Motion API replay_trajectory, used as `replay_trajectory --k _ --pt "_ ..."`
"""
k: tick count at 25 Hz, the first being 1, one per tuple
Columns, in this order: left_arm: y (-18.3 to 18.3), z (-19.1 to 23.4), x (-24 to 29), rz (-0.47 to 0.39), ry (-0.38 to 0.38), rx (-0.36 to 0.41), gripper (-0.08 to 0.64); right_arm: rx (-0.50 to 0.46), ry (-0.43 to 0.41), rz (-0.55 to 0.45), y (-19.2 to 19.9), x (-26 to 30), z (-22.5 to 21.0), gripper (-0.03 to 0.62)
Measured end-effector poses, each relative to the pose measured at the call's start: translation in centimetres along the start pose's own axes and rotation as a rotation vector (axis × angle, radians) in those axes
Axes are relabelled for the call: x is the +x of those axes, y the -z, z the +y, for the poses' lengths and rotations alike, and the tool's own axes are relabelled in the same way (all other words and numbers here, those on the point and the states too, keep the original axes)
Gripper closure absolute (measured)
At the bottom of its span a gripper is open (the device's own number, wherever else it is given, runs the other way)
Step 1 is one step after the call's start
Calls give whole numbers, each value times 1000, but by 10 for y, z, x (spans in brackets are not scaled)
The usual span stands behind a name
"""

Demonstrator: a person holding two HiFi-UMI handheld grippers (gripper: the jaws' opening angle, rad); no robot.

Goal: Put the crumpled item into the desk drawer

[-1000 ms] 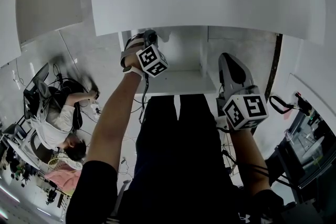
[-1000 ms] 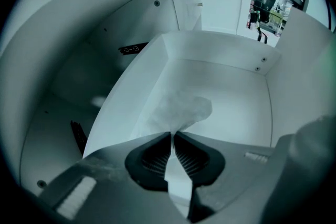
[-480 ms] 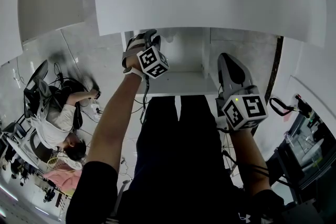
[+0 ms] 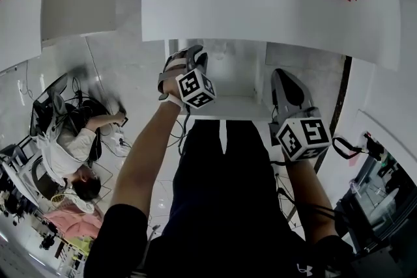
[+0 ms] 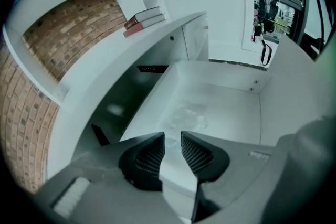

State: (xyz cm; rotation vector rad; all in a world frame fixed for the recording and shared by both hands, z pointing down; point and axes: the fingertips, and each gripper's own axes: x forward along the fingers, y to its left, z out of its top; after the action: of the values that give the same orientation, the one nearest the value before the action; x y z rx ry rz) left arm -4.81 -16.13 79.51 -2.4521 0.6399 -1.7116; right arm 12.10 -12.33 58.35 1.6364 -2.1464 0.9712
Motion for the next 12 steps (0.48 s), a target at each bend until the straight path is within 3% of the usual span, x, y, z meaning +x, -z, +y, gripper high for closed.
replay_trajectory --k 6,12 --pt "-29 7 -50 -75 -76 -72 453 -41 -39 -48 -24 -20 9 589" --pt "-56 40 -125 -217 -181 -192 453 -88 -79 -104 -46 -35 32 589"
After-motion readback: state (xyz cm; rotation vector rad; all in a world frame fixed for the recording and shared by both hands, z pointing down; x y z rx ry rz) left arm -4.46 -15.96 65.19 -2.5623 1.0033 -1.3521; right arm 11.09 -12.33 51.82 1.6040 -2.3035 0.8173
